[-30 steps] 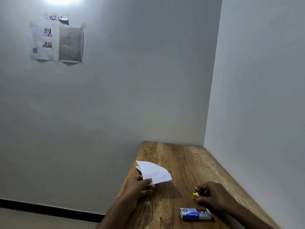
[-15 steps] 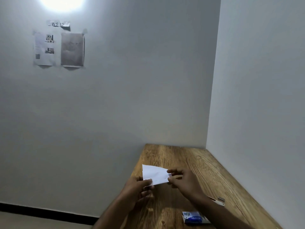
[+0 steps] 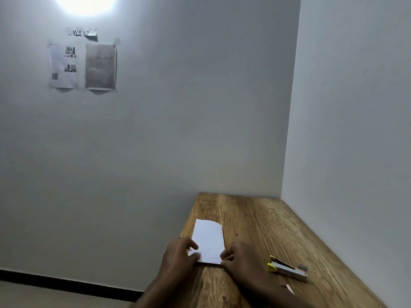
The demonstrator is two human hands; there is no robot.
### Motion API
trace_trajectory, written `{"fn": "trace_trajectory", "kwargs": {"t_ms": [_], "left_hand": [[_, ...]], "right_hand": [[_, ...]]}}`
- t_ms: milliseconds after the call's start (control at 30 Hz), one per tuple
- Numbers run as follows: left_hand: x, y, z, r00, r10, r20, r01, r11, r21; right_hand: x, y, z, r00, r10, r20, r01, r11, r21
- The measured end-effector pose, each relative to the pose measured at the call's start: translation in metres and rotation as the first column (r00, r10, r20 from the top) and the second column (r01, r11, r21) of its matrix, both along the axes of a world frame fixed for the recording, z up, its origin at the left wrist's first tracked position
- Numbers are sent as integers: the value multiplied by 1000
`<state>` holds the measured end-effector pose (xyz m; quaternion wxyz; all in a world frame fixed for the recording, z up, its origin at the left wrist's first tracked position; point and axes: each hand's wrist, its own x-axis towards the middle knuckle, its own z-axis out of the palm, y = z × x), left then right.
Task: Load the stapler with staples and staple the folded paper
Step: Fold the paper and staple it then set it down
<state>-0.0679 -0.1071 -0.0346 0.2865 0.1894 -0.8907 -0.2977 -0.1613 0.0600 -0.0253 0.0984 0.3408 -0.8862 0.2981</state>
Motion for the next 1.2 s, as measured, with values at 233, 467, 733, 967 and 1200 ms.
{"fn": "trace_trajectory", "kwargs": {"t_ms": [233, 467, 733, 967, 1200], "left_hand": [[0, 0, -6, 997, -3, 72, 22, 963, -269], [0, -1, -14, 968, -20, 250, 136, 880, -455], [-17, -7, -8, 935, 5, 355, 163, 882, -443], [-60, -25, -1, 904, 49, 425, 132, 913, -386], [-111, -47, 0, 891, 47, 451, 127, 929, -347]], "right_hand": [[3, 2, -2, 988, 100, -114, -84, 987, 135], [1, 8, 3, 939, 254, -232, -134, 892, 433], [-14, -3, 10, 946, 254, -199, -104, 824, 557], [-50, -32, 14, 965, 181, -188, -36, 806, 591], [-97, -61, 10, 990, 107, -92, -37, 826, 563]]}}
